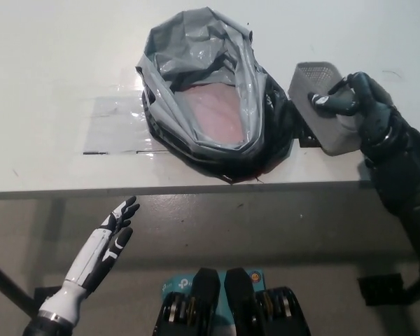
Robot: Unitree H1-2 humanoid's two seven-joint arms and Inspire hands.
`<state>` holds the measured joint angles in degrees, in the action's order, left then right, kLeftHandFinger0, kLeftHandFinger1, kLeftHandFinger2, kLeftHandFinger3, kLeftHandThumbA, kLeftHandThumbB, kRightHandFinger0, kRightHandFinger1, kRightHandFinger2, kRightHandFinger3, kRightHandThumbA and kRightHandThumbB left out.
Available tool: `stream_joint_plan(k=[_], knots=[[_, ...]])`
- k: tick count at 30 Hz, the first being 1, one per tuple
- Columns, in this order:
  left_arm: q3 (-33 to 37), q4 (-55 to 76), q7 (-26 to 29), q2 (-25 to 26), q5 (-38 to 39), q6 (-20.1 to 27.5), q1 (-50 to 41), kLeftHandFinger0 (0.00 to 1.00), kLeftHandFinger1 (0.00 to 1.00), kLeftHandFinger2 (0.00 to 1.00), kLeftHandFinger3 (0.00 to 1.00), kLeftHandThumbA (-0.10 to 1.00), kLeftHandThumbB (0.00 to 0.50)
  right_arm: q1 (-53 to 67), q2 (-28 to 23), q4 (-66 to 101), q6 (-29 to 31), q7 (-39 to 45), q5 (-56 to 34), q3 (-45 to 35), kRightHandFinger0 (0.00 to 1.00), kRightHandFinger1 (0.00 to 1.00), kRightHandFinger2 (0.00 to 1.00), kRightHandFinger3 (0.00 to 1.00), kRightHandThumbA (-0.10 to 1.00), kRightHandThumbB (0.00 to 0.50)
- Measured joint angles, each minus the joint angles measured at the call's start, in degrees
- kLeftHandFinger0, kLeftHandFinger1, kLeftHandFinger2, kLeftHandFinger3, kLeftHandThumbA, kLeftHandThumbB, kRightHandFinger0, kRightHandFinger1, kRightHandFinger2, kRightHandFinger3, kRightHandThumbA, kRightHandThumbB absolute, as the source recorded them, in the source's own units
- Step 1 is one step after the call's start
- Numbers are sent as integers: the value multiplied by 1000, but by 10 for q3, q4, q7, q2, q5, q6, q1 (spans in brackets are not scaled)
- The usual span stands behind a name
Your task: Use the right hand to pick up a small rectangular container and put it into a plastic bag and lift the bag
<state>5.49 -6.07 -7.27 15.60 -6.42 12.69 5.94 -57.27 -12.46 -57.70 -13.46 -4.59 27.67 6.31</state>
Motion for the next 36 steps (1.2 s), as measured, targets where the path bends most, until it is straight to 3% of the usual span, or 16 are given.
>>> stream_joint_plan(k=[5, 7, 9, 10, 11, 16, 17, 18, 19, 20, 23, 24, 27, 33, 36], knots=[[0, 3, 0, 0, 0, 0, -4, 1000, 1000, 1000, 1000, 1000, 500, 8, -3, 56, 5, -17, -12, -18, 1, 64, 225, 557, 64, 263], [0, 5, 0, 0, 0, 0, -6, 1000, 1000, 1000, 1000, 1000, 500, 8, -5, 90, 5, -20, -14, -20, 47, 128, 285, 563, 70, 257], [0, 6, 0, 0, 0, 0, -10, 1000, 1000, 1000, 1000, 1000, 500, 8, -7, 123, 5, -20, -16, -21, 24, 127, 298, 573, 48, 255], [0, 6, 0, 0, 0, 0, -12, 1000, 1000, 1000, 1000, 1000, 500, 7, -8, 142, 4, -20, -18, -21, 11, 107, 284, 560, 45, 252], [-1, 6, 0, 0, 0, 0, -14, 1000, 1000, 1000, 1000, 1000, 500, 7, -9, 158, 3, -20, -20, -21, 0, 25, 206, 514, 23, 257], [-2, 6, 0, 0, 0, 0, -23, 1000, 1000, 1000, 1000, 1000, 500, -5, -9, 231, -16, -14, -26, -23, 0, 1, 210, 521, 54, 262], [-2, 6, 0, 0, 0, 0, -23, 1000, 1000, 1000, 1000, 1000, 500, -8, -9, 241, -18, -13, -26, -23, 251, 307, 478, 564, 66, 267], [-2, 6, 0, 0, 0, 1, -23, 1000, 1000, 1000, 1000, 1000, 500, -13, -9, 250, -21, -11, -26, -23, 338, 382, 551, 588, 62, 264], [-2, 6, 0, 0, 0, 1, -23, 1000, 1000, 1000, 1000, 1000, 500, -23, -9, 269, -26, -8, -26, -22, 323, 369, 545, 592, 61, 264], [-2, 6, 0, 0, 0, 1, -23, 1000, 1000, 1000, 1000, 1000, 500, -26, -9, 274, -29, -6, -26, -21, 91, 144, 358, 573, 80, 261], [-2, 6, 0, 0, 0, 1, -23, 1000, 1000, 1000, 1000, 1000, 500, -50, -9, 317, -46, 10, -26, -16, 0, 3, 239, 560, 105, 272], [-2, 6, 0, 0, 0, 1, -23, 1000, 1000, 1000, 1000, 1000, 500, -57, -8, 325, -52, 14, -26, -13, 0, 0, 150, 571, 171, 276], [-1, 6, -1, 0, 1, 1, -25, 1000, 1000, 1000, 1000, 1000, 500, -77, -2, 347, -71, 25, -23, 0, 0, 0, 124, 556, 169, 281], [3, 6, -8, 0, 1, 1, -25, 1000, 1000, 1000, 1000, 1000, 500, -114, 31, 326, -92, 29, -19, 27, 0, 19, 168, 571, 135, 292], [3, 6, -10, 0, 1, 1, -23, 1000, 1000, 1000, 1000, 1000, 500, -130, 52, 292, -95, 28, -15, 45, 0, 27, 184, 676, 116, 286]])
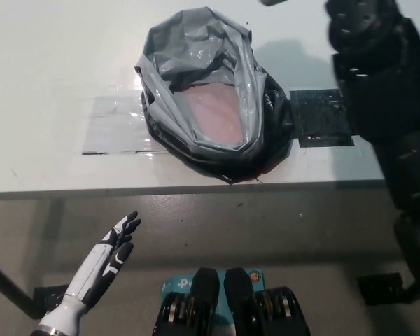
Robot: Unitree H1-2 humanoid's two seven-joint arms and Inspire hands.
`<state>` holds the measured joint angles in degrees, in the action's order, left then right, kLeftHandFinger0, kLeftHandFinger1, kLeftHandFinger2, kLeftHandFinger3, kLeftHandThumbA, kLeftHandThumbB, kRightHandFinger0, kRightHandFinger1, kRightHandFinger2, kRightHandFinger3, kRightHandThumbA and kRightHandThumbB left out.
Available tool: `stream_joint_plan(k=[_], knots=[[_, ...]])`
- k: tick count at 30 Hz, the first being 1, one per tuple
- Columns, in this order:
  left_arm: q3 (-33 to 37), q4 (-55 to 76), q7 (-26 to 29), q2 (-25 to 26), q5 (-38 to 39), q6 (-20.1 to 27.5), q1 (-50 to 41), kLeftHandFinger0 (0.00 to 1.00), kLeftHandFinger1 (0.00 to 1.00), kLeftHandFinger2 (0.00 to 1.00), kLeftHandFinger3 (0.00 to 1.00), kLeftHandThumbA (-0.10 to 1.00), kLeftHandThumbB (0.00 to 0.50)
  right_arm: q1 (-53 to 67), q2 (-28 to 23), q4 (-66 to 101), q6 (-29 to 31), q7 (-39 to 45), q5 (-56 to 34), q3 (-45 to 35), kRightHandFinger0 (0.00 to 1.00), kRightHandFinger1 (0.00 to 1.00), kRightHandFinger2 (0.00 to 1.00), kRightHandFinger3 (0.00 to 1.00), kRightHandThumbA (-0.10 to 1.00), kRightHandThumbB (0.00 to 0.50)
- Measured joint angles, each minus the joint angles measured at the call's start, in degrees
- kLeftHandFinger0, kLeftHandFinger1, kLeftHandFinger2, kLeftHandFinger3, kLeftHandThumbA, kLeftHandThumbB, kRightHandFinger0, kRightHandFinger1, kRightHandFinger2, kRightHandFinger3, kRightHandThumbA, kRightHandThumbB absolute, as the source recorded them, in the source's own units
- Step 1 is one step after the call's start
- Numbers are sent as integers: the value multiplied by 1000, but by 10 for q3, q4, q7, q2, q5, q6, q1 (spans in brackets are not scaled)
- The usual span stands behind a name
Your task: Use the right hand to pick up a small rectangular container and put it into a plastic bag and lift the bag
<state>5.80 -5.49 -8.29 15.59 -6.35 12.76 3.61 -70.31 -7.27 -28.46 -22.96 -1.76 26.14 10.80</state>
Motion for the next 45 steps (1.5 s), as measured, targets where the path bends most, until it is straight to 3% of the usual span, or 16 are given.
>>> stream_joint_plan(k=[1, 2, 4, 5, 7, 11, 15, 18, 30, 33, 35, 36, 37, 38, 42, 45], knots=[[0, 0, 0, 0, 0, 0, 1, 1000, 1000, 1000, 1000, 1000, 500, -5, 12, -16, 0, -1, 2, 6, 9, 54, 230, 714, 149, 278], [0, 0, 0, 0, 0, 0, 2, 1000, 1000, 1000, 1000, 1000, 500, -7, 20, -25, 0, -1, 3, 11, 0, 16, 184, 774, 171, 269], [0, 1, -1, -1, 0, -1, 3, 1000, 1000, 1000, 1000, 1000, 500, -7, 33, -37, -3, -1, 6, 22, 83, 136, 316, 851, 195, 254], [0, 1, -1, -1, 0, -1, 3, 1000, 1000, 1000, 1000, 1000, 500, -7, 37, -41, -4, -1, 7, 26, 73, 120, 306, 755, 196, 253], [0, 1, -1, -1, 0, -1, 4, 1000, 1000, 1000, 1000, 1000, 500, -7, 47, -50, -10, -1, 10, 34, 27, 80, 272, 765, 207, 265], [0, 1, -5, -1, 1, -1, 5, 1000, 1000, 1000, 1000, 1000, 500, 1, 67, -64, -13, -2, 12, 42, 94, 172, 393, 763, 191, 269], [0, 1, -9, -1, 1, -1, 9, 1000, 1000, 1000, 1000, 1000, 500, 21, 83, -74, -21, -4, 13, 45, 33, 106, 316, 692, 173, 275], [0, 1, -11, -1, 1, -1, 12, 1000, 1000, 1000, 1000, 1000, 500, 36, 91, -82, -21, -8, 15, 49, 0, 2, 175, 737, 154, 273], [-1, 2, -13, -3, 1, -1, 15, 992, 1000, 1000, 1000, 1000, 500, 102, 103, -91, -20, -20, 16, 54, 53, 75, 268, 687, 174, 263], [-1, 2, -13, -3, 1, -1, 16, 991, 1000, 1000, 1000, 1000, 500, 114, 105, -91, -19, -23, 16, 55, 60, 102, 316, 802, 207, 262], [-1, 2, -13, -3, 1, -2, 16, 991, 1000, 1000, 1000, 1000, 500, 119, 106, -90, -20, -24, 17, 59, 107, 166, 394, 877, 259, 264], [-1, 2, -13, -3, 1, -2, 16, 990, 1000, 1000, 1000, 1000, 500, 120, 105, -89, -20, -24, 18, 64, 270, 409, 693, 973, 340, 268], [-1, 2, -13, -3, 1, -2, 16, 989, 1000, 1000, 1000, 1000, 500, 120, 105, -88, -20, -24, 19, 67, 815, 1000, 1000, 1000, 582, 350], [-1, 2, -13, -3, 1, -3, 16, 988, 1000, 1000, 1000, 1000, 500, 120, 104, -87, -20, -23, 19, 70, 1000, 1000, 1000, 1000, 601, 336], [-2, 2, -15, -3, 1, -4, 18, 986, 1000, 1000, 1000, 1000, 500, 119, 91, -72, -27, 23, 21, 94, 1000, 1000, 1000, 1000, 801, 434], [-2, 2, -17, -3, 1, -4, 19, 983, 1000, 1000, 1000, 1000, 500, 117, 83, -62, -30, 53, 30, 105, 1000, 1000, 1000, 1000, 892, 460]])
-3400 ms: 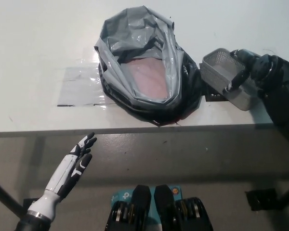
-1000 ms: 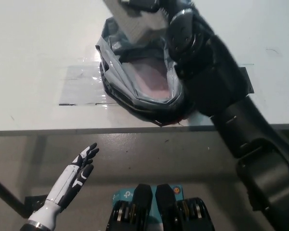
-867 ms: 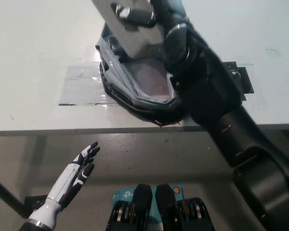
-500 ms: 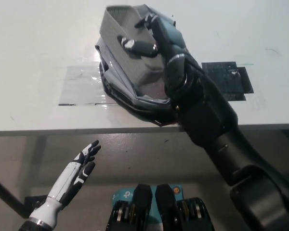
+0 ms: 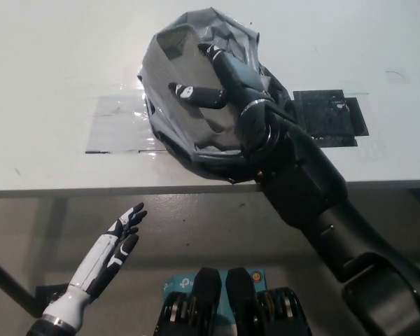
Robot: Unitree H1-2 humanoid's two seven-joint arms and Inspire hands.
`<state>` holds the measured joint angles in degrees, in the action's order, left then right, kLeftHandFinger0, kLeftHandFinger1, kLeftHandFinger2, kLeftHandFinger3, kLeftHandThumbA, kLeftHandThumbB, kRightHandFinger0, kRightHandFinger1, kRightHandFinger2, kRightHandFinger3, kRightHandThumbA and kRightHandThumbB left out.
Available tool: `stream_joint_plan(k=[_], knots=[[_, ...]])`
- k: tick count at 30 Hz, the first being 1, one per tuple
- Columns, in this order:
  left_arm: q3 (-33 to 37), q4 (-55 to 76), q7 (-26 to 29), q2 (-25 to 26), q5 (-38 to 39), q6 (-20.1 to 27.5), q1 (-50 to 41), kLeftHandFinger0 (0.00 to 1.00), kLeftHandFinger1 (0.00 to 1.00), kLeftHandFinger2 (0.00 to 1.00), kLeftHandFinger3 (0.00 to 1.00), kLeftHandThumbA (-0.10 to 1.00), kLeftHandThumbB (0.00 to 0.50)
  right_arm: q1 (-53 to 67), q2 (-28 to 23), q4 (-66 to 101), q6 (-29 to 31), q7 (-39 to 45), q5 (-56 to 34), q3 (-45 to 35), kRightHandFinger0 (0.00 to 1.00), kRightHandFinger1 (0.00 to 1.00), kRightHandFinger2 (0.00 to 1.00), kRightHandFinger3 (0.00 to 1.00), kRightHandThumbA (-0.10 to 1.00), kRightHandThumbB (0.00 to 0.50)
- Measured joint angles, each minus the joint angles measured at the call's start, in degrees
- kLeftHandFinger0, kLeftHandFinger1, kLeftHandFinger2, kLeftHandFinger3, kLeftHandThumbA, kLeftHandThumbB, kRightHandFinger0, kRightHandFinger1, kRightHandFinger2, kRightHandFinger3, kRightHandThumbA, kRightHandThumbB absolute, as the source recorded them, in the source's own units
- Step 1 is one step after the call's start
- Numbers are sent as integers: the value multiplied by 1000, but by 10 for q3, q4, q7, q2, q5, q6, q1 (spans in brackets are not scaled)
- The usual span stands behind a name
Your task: Use the right hand to pick up a small rectangular container and put it into a plastic bag and lift the bag
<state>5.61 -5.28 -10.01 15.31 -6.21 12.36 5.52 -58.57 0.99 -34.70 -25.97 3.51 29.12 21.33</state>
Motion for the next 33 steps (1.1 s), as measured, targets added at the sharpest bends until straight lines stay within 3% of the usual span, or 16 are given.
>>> stream_joint_plan(k=[10, 21, 26, 33], knots=[[-4, 1, -2, 0, -1, -1, 2, 967, 1000, 1000, 1000, 1000, 500, -3, -8, 29, -4, 63, 44, 19, 1000, 1000, 1000, 1000, 974, 487], [-8, 10, -3, 0, 0, -2, -4, 951, 1000, 1000, 1000, 1000, 500, -10, 5, 75, -5, 83, 98, 1, 1000, 1000, 1000, 1000, 961, 432], [-9, 10, -3, 0, 0, -2, -4, 959, 1000, 1000, 1000, 1000, 500, -11, 6, 109, -5, 82, 131, -17, 1000, 1000, 1000, 1000, 1000, 419], [-10, 11, -5, 0, 0, -2, -9, 956, 1000, 1000, 1000, 1000, 500, -10, 6, 167, -5, 82, 200, -57, 1000, 1000, 1000, 1000, 972, 417]])
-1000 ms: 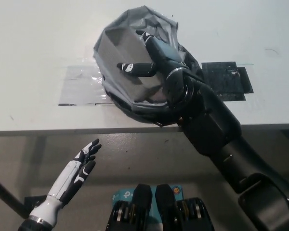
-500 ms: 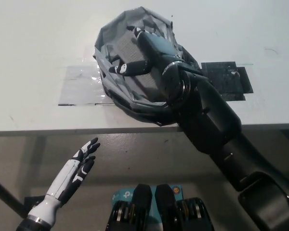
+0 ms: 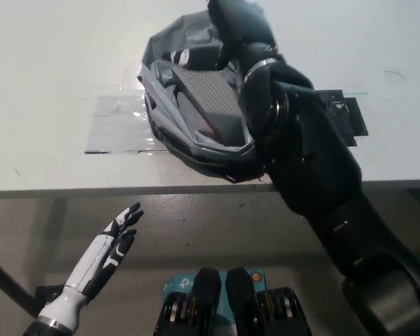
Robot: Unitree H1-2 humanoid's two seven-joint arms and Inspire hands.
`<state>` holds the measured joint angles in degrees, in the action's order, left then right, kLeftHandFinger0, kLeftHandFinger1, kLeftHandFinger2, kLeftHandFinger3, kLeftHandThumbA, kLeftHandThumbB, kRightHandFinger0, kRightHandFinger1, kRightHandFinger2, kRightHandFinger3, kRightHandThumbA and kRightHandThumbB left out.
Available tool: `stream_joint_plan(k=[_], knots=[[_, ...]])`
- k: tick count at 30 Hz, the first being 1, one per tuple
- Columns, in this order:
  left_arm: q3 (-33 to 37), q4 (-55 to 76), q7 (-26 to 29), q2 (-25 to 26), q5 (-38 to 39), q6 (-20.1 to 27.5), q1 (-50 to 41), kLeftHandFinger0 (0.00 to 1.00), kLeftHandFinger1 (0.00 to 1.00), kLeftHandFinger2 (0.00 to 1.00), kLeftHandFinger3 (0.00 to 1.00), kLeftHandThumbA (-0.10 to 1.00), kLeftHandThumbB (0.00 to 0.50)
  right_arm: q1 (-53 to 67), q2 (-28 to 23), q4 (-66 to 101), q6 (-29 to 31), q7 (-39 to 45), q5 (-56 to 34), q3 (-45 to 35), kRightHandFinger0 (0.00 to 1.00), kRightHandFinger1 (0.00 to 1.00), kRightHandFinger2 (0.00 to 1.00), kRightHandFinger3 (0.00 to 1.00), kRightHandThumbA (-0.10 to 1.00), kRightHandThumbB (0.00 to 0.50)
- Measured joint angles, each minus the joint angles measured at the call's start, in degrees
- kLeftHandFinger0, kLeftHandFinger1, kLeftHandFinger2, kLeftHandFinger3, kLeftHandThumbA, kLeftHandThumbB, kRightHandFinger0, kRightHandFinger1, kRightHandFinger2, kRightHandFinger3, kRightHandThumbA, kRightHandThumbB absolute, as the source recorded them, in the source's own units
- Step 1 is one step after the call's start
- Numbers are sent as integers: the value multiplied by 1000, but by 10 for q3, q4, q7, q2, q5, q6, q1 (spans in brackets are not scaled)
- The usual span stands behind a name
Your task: Use the right hand to pick up a small rectangular container and put it into a plastic bag and lift the bag
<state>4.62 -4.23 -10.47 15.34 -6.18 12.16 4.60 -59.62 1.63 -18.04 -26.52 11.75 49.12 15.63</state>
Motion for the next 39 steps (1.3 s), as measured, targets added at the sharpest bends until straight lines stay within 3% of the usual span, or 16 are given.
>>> stream_joint_plan(k=[9, 19, 29, 39], knots=[[-1, 1, -1, 0, 0, 0, -7, 951, 1000, 1000, 1000, 1000, 500, 12, -5, 5, 0, 3, 59, -45, 1000, 1000, 1000, 1000, 877, 402], [-1, 2, -1, 0, -1, -1, -7, 907, 1000, 1000, 1000, 1000, 500, 30, -20, -42, 0, 2, 64, -58, 1000, 1000, 1000, 1000, 906, 416], [-1, 2, -1, 0, -1, -1, -6, 885, 1000, 1000, 1000, 1000, 500, 40, -25, -130, 0, -6, 45, -59, 1000, 1000, 1000, 1000, 914, 443], [-1, 2, -2, 0, -1, -2, -6, 885, 1000, 1000, 1000, 1000, 500, 40, -23, -205, 0, -21, -10, -75, 1000, 1000, 1000, 1000, 820, 405]])
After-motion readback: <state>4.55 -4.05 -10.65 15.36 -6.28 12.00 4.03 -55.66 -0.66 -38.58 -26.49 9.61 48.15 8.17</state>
